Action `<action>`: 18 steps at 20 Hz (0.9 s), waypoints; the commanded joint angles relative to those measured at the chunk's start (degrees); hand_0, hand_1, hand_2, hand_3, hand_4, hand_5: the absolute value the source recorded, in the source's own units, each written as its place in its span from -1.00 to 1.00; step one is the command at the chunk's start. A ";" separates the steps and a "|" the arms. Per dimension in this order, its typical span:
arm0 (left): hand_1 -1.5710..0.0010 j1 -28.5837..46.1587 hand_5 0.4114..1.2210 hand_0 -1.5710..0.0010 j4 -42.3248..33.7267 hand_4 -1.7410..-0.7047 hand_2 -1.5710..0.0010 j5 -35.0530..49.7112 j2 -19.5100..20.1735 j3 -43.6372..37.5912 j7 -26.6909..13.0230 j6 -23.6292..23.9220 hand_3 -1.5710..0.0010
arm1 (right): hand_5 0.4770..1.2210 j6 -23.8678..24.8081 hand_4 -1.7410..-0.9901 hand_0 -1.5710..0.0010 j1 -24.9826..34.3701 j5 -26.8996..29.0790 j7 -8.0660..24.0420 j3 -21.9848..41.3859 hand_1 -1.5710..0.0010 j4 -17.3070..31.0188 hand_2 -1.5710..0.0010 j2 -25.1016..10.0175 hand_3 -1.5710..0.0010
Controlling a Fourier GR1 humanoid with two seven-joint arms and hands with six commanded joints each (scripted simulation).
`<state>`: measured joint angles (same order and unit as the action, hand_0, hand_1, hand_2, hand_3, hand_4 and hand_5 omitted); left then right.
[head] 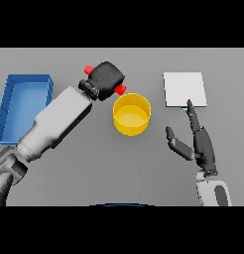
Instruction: Pick up the red beaker and tilt it to pour out 1 green nut into yellow bowl. Pick up the yellow bowl and place it on the metallic measuring scale.
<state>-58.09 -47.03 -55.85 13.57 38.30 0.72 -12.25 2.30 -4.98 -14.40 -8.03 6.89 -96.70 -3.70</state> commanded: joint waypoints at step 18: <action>-1.00 -9.66 1.00 -1.00 7.31 -0.99 -1.00 -18.59 -2.88 17.41 2.41 -1.11 -1.00 | -0.44 0.28 0.80 1.00 -0.15 -0.11 -0.13 0.33 1.00 0.43 1.00 0.85 1.00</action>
<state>-67.75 -39.71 -74.44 10.69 55.71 3.20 -13.43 2.58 -5.14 -14.50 -8.18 7.21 -96.27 -2.86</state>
